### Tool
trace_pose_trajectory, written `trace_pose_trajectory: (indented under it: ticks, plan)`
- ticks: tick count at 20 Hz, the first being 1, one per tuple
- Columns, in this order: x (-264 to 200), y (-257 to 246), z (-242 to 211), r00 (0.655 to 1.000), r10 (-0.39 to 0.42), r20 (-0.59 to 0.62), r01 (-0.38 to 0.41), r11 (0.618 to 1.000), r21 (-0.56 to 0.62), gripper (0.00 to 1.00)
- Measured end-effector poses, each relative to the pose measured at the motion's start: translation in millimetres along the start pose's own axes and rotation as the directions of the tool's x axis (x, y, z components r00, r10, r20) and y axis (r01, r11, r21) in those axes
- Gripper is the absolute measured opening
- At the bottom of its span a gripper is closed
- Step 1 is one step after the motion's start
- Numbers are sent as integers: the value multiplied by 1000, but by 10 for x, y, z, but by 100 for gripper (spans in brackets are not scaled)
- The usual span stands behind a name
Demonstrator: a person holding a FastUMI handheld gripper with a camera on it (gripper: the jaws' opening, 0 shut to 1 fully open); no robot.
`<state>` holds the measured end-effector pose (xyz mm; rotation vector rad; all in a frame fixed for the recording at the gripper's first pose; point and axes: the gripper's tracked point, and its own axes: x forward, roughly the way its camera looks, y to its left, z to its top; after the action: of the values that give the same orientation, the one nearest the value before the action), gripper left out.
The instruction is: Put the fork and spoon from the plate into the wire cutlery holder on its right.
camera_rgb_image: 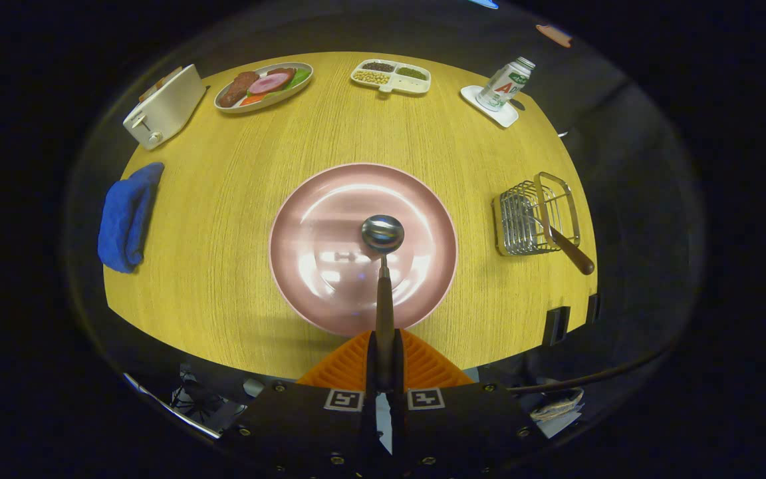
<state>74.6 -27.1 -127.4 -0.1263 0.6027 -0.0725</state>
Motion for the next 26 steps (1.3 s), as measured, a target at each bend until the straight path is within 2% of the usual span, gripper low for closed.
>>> trace_pose_trajectory:
  ticks: [10,14,20,26]
  plan:
    - [-397,-918,323,994,-109,23,105,983,149,10]
    - [-453,-1262,417,992,-128,22,122,974,190,10]
    - [-426,-1638,439,991,-135,3,131,965,225,10]
    - [-255,-1777,437,995,-96,-40,102,975,199,10]
